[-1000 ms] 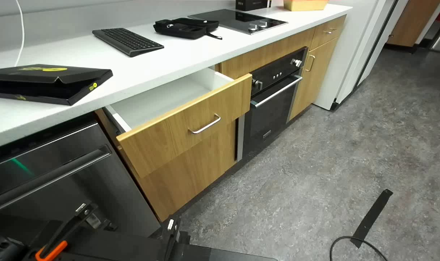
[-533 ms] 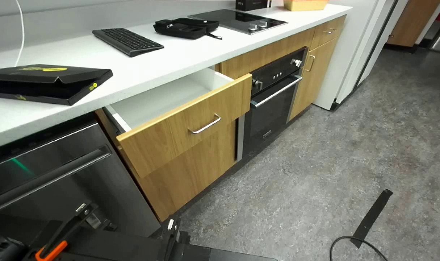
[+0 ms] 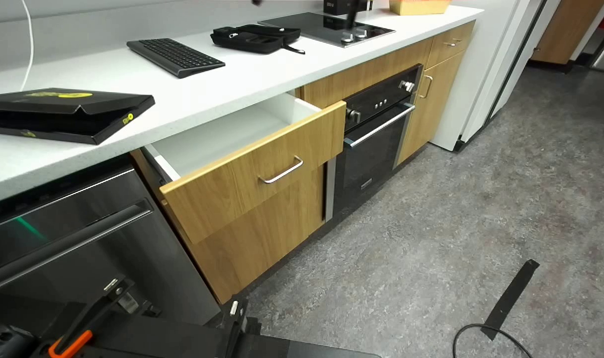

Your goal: Close the drawer

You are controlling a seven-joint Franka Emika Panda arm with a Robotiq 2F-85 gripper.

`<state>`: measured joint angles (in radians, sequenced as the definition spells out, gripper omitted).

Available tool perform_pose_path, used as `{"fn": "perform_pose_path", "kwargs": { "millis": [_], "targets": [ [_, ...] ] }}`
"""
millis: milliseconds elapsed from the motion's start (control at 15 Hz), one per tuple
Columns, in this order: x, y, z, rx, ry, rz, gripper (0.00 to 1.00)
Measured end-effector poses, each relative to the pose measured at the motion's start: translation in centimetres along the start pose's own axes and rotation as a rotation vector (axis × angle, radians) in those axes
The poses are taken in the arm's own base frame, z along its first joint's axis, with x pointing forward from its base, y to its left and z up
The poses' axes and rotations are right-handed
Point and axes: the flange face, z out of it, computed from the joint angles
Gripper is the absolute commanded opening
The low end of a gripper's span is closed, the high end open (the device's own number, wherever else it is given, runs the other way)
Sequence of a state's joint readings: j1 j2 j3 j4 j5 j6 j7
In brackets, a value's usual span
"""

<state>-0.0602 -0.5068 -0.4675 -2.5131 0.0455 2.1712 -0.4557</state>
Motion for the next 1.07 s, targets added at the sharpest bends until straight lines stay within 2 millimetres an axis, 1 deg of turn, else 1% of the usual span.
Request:
{"fn": "perform_pose_path", "kwargs": {
  "millis": [133,200,267,400,600,733,800,867,933,1067],
  "targets": [
    [0.9,2.4,3.3,-0.016,-0.019,0.07,1.0],
    [1.1,3.0,4.4,-0.021,-0.042,0.078,1.0],
    [1.2,2.9,4.9,-0.024,-0.055,0.076,1.0],
    [1.4,2.5,4.5,-0.027,-0.047,0.067,1.0],
    [1.3,2.5,3.8,-0.027,-0.032,0.068,1.0],
    [1.4,2.5,4.0,-0.032,-0.033,0.07,1.0],
    [1.6,2.5,4.7,-0.041,-0.035,0.078,1.0],
    [1.9,2.6,5.8,-0.054,-0.042,0.093,1.0],
    [2.2,2.9,7.4,-0.072,-0.052,0.118,1.0],
    [2.9,3.6,11.5,-0.112,-0.078,0.175,1.0]
  ]
}}
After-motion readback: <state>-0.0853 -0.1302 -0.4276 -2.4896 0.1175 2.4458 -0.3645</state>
